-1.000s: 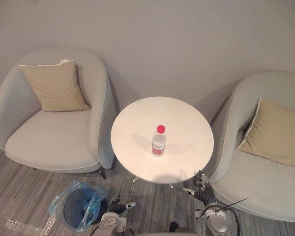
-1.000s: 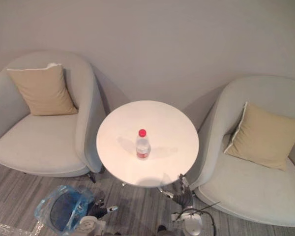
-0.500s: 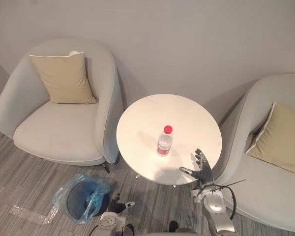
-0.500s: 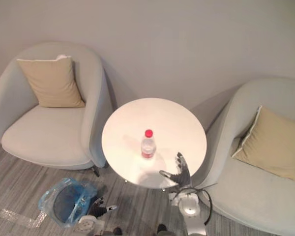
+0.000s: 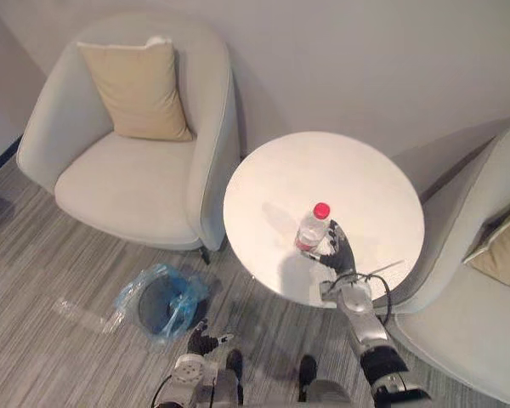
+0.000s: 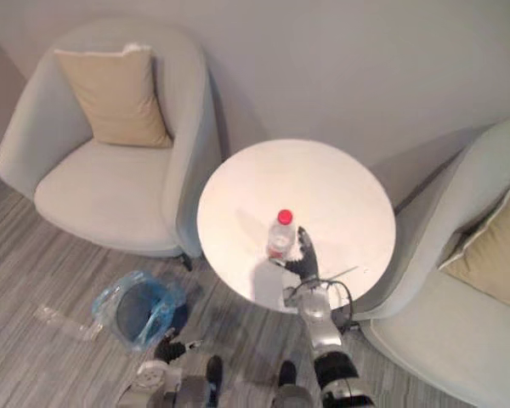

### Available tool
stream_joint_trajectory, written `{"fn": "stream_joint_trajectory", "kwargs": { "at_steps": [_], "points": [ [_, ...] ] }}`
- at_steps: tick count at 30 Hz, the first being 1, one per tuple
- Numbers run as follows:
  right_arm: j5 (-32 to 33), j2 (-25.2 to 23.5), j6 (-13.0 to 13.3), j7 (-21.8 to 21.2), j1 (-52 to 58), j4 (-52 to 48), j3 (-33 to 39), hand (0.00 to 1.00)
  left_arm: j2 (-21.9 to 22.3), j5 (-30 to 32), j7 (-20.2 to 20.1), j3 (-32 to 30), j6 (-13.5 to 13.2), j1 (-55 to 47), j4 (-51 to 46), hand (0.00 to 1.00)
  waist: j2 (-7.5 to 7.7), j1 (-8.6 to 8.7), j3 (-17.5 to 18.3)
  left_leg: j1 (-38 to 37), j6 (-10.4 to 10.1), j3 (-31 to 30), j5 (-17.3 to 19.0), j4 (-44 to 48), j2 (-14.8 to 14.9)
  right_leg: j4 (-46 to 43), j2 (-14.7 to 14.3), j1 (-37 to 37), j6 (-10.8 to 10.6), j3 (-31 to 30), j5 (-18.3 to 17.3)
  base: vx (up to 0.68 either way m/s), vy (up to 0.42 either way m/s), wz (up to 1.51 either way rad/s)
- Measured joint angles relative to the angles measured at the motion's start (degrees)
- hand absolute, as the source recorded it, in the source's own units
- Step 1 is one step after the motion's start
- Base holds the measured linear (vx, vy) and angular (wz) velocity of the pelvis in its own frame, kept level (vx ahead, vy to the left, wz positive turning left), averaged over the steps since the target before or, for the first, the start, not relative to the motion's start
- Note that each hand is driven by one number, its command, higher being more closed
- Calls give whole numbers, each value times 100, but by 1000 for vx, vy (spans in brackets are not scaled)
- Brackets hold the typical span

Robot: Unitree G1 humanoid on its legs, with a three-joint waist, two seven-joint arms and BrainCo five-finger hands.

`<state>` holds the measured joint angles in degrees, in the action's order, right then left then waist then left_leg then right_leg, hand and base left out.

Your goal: Gather rubbish on tea table into small bin, then transfer packed bag to large trash can.

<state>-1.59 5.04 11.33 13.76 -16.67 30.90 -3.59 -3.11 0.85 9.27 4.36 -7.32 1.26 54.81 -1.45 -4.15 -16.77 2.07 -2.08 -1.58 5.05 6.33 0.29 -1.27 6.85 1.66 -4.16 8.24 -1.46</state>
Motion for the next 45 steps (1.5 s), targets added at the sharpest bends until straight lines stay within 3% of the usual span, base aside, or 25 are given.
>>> {"fn": "stream_joint_trajectory", "kwargs": {
  "at_steps": [5, 6, 12, 21, 29, 35, 40, 45],
  "points": [
    [50, 52, 0, 171, -641, 197, 23, 0, -96, -110, 68, 1, -103, 22, -29, 0, -103, -166, -246, 324, 3, -71, 4, 212, -15, -227, 24, -305, 20, 58, -22, -66, 14, 9],
    [52, 98, 0, 238, -749, 198, 47, 100, -104, -208, 73, -10, -109, 23, -67, 0, -142, -216, -302, 405, 3, -99, 4, 271, -24, -265, 32, -357, 17, 65, -27, -50, 9, 8],
    [48, 263, -11, 510, -1269, 400, 85, 100, -64, -328, 77, 2, -195, 27, -234, 0, -298, -241, -520, 610, -3, -224, 2, 448, -44, -426, 50, -494, -3, 124, -102, -72, 0, 10],
    [57, 409, -31, 550, -1251, 331, 116, 100, -52, -336, 76, 17, -209, 33, -239, 0, -352, -225, -552, 676, -8, -218, -2, 496, -29, -507, 48, -579, -8, 100, -124, -6, -2, 0],
    [38, 398, 39, 373, -56, -1612, -28, 100, -63, -303, 58, 122, -178, 31, -180, 0, -345, -175, -546, 315, -7, -37, -1, 392, -9, -483, 46, -356, -14, -77, -119, -19, 2, -12],
    [-76, 330, 112, -11, 1407, -2739, -420, 100, -97, -124, 46, 125, -92, 19, 116, 0, -213, 78, -240, 47, -35, 76, -38, 142, 18, -226, 10, -152, -38, -192, -36, -12, -6, -11],
    [-191, 166, 163, -250, 2138, -3276, -635, 100, -174, 32, 32, 276, -74, 11, 290, 0, -81, 141, 35, -93, -38, 177, -42, 45, 36, -108, -12, -76, -47, -292, 1, 39, -2, -14],
    [-786, 125, 166, -390, 2516, -3609, -869, 100, -230, 126, 31, 417, -73, -34, 331, 0, 36, 155, 219, -299, -38, 172, -41, -17, 31, -11, -10, 160, -54, -290, 17, 0, 0, 0]
  ]
}}
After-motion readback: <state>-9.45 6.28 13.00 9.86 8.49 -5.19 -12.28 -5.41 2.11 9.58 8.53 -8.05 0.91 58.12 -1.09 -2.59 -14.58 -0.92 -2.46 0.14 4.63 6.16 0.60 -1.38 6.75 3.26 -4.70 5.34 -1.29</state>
